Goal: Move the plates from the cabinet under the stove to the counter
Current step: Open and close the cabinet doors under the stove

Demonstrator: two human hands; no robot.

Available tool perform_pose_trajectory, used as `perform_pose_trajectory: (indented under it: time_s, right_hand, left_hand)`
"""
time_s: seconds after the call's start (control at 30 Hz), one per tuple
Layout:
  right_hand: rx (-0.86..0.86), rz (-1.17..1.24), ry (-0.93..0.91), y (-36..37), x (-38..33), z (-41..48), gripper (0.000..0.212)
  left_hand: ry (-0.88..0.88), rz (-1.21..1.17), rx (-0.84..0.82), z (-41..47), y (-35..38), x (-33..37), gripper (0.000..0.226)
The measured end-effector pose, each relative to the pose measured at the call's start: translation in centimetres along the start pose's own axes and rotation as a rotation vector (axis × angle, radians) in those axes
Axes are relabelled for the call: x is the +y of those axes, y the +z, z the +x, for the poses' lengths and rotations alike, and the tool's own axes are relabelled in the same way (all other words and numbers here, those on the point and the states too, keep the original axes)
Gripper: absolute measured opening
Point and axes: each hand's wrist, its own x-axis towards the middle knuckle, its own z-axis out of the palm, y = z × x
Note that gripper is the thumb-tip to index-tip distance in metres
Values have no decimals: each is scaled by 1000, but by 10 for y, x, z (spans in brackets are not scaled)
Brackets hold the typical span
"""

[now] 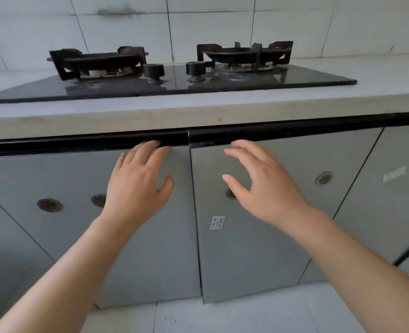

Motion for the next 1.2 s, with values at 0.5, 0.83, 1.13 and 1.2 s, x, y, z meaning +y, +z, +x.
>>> perform_pose_trajectory:
  time_s: [0.5,0.83,1.13,1.2]
  right_hand:
    - [226,-112,0,22,19,17,41]
    - [311,-129,-29,26,25,22,39]
    - [320,-92,-32,18,16,7,38]
    - [314,-87,-46,13,16,1,38]
  left_hand:
    - [57,-103,40,-16,15,-11,71]
    - [99,-83,-21,-17,12,-13,70]
    - [49,-442,20,-35,16,7,57]
    - [0,-555,-12,-37,21,11,52]
